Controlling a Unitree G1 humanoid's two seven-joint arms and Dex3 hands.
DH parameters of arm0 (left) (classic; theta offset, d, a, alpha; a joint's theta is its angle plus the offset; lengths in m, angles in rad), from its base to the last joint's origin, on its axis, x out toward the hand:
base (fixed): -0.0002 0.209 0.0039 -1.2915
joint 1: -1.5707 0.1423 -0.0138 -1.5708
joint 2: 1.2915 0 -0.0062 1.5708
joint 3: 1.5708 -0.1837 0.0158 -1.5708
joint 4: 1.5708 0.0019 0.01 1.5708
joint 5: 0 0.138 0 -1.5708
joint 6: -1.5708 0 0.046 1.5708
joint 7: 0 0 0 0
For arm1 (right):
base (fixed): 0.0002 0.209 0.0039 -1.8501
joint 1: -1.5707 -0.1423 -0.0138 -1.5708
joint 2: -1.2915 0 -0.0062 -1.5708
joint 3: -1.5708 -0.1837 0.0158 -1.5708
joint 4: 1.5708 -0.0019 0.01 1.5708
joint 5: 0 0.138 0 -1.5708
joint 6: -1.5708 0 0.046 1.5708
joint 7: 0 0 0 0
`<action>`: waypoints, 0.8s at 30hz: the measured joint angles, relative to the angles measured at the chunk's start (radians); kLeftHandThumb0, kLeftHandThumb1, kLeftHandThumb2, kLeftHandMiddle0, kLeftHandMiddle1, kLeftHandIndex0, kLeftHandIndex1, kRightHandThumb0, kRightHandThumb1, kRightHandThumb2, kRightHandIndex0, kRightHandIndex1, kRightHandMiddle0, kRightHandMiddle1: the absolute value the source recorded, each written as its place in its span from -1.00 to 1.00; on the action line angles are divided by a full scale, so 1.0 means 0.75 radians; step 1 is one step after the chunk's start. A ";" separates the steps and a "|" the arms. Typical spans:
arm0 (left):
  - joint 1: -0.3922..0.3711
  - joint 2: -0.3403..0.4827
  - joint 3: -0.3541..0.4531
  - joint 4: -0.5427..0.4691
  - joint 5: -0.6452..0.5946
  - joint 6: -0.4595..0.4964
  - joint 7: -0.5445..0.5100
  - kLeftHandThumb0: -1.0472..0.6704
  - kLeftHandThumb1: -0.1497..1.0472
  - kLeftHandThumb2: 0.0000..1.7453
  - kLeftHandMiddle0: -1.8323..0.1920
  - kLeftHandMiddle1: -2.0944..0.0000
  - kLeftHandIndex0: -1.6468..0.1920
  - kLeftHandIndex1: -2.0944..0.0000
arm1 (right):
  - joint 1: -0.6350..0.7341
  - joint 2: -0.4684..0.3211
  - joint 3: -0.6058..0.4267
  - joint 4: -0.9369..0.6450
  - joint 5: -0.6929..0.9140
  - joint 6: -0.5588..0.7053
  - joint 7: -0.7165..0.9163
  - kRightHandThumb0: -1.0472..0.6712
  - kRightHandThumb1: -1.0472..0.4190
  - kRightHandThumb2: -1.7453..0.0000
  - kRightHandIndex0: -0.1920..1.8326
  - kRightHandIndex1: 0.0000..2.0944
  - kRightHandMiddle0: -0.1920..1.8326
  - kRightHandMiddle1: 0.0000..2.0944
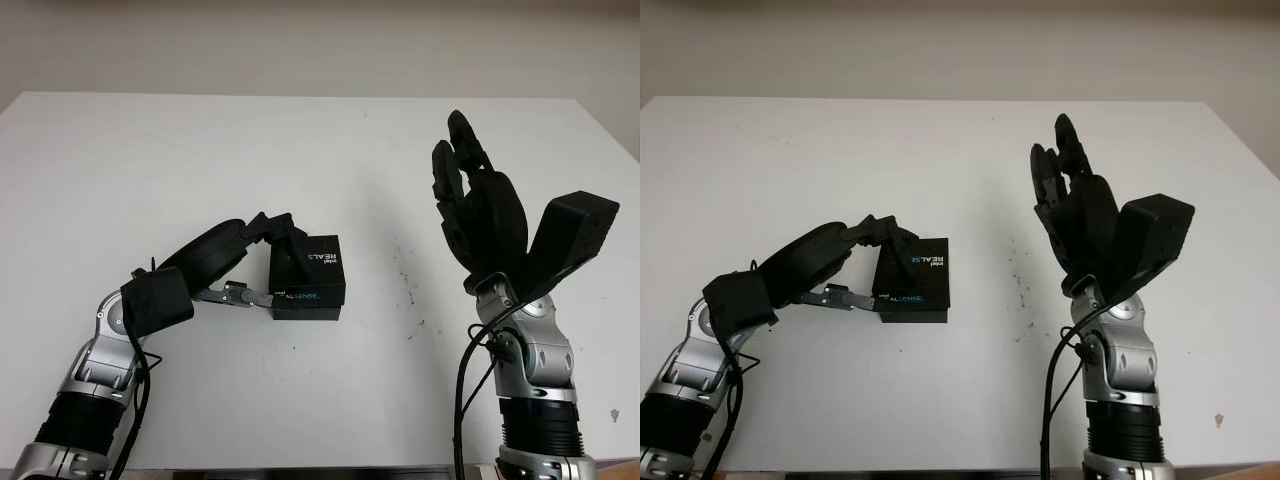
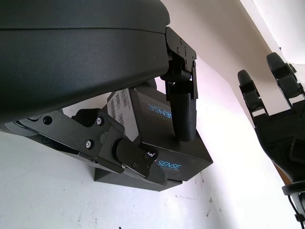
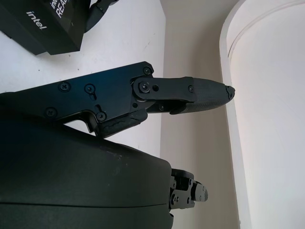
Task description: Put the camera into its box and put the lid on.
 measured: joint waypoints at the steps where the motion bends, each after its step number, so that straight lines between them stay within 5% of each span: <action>1: 0.000 0.002 -0.001 -0.003 0.001 0.002 -0.002 0.06 1.00 -0.90 0.49 -0.51 0.54 -0.53 | 0.000 0.000 0.000 0.000 -0.001 0.000 -0.001 -0.54 -1.00 0.58 -0.90 -0.95 -0.85 -0.95; 24: 0.027 0.044 0.003 -0.212 -0.042 0.136 -0.038 0.06 1.00 -0.87 0.51 -0.55 0.53 -0.53 | 0.004 -0.022 0.001 0.011 -0.016 0.004 0.017 -0.55 -1.00 0.60 -0.89 -0.95 -0.86 -0.95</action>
